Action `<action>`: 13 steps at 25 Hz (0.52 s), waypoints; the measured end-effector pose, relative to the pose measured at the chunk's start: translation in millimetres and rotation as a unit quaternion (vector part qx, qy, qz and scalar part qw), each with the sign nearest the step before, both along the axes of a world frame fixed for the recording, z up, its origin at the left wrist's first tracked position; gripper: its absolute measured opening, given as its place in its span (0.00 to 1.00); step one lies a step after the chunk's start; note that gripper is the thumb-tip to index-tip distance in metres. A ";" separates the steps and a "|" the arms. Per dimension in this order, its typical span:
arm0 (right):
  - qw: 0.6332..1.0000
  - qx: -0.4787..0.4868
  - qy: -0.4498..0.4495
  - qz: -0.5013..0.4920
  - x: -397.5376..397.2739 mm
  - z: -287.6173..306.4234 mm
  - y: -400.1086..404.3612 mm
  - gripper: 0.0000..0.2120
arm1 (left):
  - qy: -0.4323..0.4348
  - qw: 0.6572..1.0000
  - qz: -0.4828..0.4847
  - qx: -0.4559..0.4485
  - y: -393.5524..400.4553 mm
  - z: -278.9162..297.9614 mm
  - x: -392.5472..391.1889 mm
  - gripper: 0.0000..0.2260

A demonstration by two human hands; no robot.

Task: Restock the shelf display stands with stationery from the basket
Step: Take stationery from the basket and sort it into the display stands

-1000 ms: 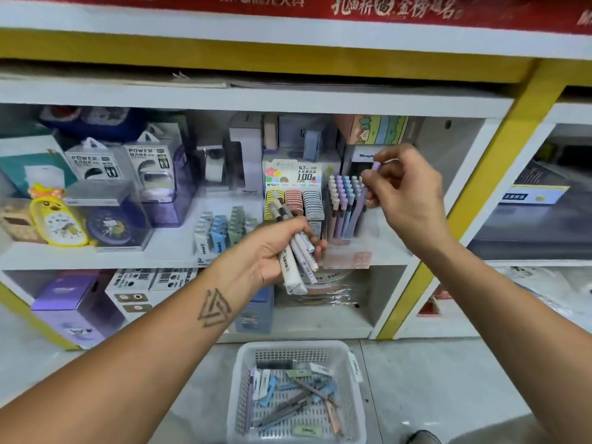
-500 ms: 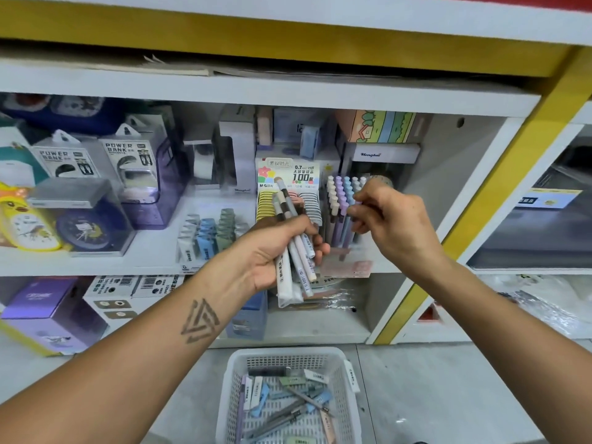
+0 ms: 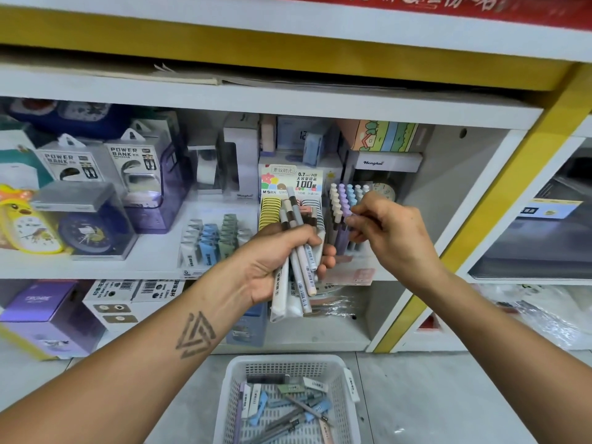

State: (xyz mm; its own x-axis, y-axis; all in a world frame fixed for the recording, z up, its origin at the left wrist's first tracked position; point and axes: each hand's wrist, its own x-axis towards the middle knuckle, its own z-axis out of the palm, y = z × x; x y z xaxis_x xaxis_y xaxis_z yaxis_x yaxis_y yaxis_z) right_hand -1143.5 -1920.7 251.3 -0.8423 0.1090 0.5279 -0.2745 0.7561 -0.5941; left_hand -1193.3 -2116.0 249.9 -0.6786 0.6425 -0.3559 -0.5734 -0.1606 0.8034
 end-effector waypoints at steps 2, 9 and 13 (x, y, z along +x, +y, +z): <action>1.000 0.015 -0.019 0.005 -1.7 -3.0 1.2 0.05 | -0.003 1.000 0.002 0.010 -0.8 -0.7 -0.9 0.05; 0.989 0.118 -0.023 -0.085 -2.5 10.9 -4.6 0.09 | 0.014 0.999 -0.028 0.013 -4.0 -4.7 -2.4 0.10; 0.957 -0.179 -0.229 0.023 5.1 29.1 -21.7 0.14 | 0.036 0.999 -0.036 0.015 -3.2 -3.6 -1.0 0.07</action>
